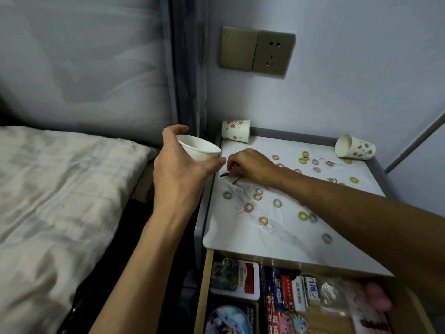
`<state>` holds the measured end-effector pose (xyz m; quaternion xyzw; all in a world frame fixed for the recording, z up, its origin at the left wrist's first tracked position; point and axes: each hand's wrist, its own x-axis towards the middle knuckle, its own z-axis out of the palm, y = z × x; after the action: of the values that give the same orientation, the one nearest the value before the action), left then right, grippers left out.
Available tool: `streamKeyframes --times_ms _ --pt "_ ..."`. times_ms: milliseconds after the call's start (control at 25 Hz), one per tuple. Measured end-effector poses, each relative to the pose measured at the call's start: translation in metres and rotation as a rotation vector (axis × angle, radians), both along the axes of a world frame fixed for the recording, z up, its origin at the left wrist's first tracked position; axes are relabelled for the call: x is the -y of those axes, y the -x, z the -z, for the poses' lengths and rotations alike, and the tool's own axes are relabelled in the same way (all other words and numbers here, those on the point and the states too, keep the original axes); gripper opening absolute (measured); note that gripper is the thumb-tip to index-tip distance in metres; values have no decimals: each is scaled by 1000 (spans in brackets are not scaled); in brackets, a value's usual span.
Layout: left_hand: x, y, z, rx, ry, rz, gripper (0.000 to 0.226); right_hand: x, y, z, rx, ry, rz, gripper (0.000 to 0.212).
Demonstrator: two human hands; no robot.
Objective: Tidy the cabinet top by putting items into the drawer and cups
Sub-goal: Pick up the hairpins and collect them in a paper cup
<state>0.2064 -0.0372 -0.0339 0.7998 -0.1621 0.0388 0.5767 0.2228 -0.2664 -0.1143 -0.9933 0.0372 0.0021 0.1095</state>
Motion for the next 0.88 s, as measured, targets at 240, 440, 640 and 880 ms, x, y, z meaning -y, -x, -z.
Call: streamKeyframes --times_ms 240,440,640,880 --pt "0 1 -1 4 -5 5 81 -2 -2 7 24 69 -49 3" --pt "3 1 -1 6 4 8 83 5 1 -6 53 -43 19 9" --pt "4 3 -1 -8 5 13 82 15 19 -22 -35 59 -132 14" --pt "6 6 0 0 3 25 81 13 26 -5 -21 38 -161 6"
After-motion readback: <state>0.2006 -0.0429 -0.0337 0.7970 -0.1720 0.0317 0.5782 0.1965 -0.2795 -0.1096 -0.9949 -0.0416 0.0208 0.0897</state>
